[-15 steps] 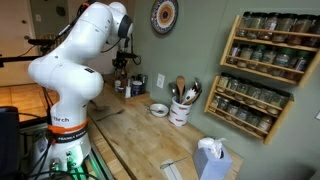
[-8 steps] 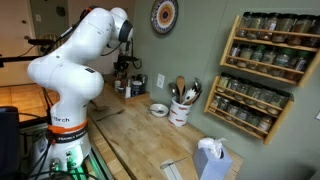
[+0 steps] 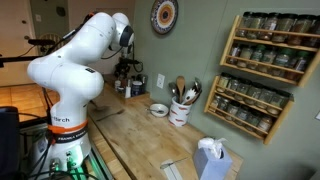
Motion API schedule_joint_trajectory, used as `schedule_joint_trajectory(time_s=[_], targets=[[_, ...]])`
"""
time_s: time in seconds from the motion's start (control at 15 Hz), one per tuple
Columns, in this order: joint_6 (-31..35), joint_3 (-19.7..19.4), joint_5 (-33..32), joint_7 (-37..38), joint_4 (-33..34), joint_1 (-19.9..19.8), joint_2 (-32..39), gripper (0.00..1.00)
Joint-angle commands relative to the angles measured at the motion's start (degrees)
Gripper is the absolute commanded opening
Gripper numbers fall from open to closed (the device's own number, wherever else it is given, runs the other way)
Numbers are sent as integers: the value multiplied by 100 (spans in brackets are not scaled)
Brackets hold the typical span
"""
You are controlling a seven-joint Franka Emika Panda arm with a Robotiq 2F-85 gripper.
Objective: Pick up the spice bottle with a blue lid from the kitchen counter and put it in the wooden storage tray
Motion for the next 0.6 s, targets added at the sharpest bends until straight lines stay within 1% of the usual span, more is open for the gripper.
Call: schedule_joint_trajectory(time_s=[0.0, 0.53], targets=[[-233, -94, -175, 92, 385, 157, 275, 29], [-215, -144, -257, 66, 499, 211, 548, 29]])
